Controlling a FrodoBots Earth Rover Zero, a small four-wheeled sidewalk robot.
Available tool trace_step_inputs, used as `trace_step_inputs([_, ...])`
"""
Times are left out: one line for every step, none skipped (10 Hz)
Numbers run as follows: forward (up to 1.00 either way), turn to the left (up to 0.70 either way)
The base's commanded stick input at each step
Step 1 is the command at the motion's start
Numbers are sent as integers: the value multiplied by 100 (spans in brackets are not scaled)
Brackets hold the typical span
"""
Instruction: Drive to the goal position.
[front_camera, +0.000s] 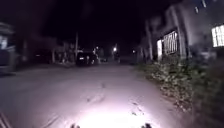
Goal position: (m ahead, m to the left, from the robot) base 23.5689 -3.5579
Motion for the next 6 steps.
trace_step_inputs([70,0])
trace_step_inputs([70,-1])
trace_step_inputs([70,-24])
trace_step_inputs([70,-35])
trace_step_inputs([70,-8])
trace_step_inputs([70,0])
